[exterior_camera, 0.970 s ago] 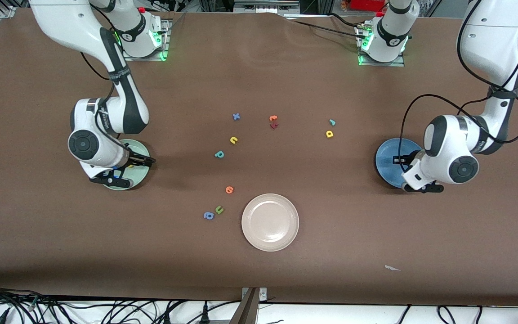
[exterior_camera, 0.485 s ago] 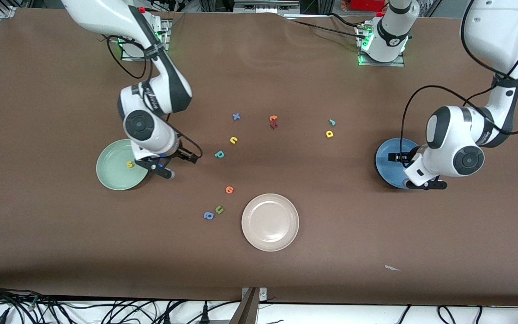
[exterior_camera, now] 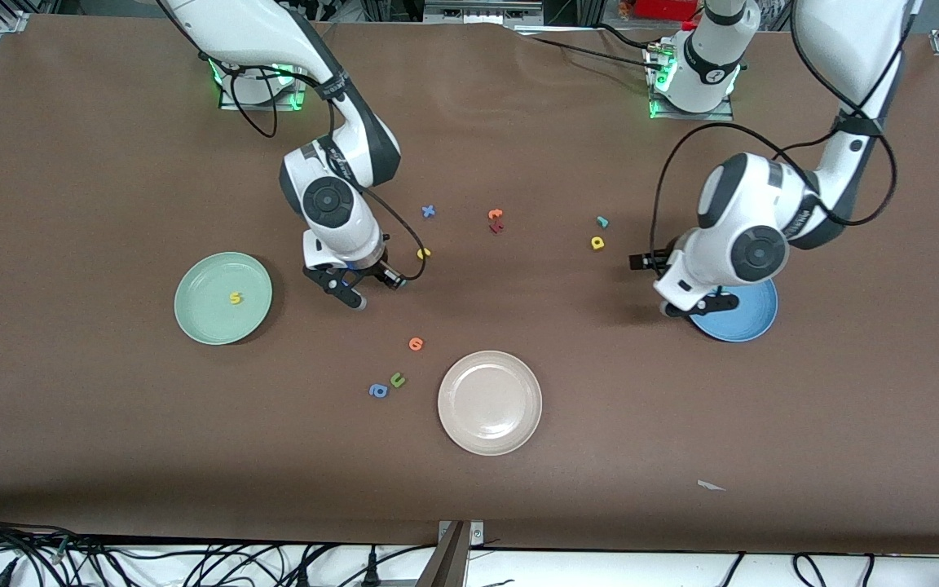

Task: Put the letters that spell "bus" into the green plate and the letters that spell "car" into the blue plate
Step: 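Grasp the d with the right gripper while the left gripper grasps the o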

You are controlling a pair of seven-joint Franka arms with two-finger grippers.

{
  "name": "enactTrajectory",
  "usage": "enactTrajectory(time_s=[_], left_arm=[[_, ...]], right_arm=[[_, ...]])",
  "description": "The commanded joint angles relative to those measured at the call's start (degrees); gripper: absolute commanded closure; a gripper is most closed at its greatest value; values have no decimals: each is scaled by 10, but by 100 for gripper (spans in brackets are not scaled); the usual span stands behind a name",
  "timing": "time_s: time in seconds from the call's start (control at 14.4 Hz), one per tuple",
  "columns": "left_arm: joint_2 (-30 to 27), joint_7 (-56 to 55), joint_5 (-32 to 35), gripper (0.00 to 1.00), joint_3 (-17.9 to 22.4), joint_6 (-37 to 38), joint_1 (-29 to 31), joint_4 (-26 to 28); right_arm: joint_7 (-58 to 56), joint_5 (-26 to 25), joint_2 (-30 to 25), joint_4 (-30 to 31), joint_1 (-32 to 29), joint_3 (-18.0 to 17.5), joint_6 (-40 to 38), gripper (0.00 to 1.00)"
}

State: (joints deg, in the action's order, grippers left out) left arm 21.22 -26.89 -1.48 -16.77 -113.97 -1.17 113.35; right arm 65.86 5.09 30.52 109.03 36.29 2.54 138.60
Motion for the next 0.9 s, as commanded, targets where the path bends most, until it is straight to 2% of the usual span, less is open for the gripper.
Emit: enactTrajectory(time_s=[0.0,0.07,0.21,0.35,0.83], left_arm=[[-61,-37,-15,1,-19,-132,6,129],[-69,-56,-14,1,-29,-189,6,170],[-54,-107,-14,2,-44,-234,-1,188],[-45,-136,-12,2,-46,-236,-22,188],[-14,-229,-5,6,-46,-259,-42,188]], right_arm=[[15,11,11,-3,3,3,17,46],[19,15,17,-2,8,2,28,46],[30,14,26,-2,17,3,36,46],[31,14,27,-2,17,3,37,46],[50,19,33,-2,21,3,58,46]])
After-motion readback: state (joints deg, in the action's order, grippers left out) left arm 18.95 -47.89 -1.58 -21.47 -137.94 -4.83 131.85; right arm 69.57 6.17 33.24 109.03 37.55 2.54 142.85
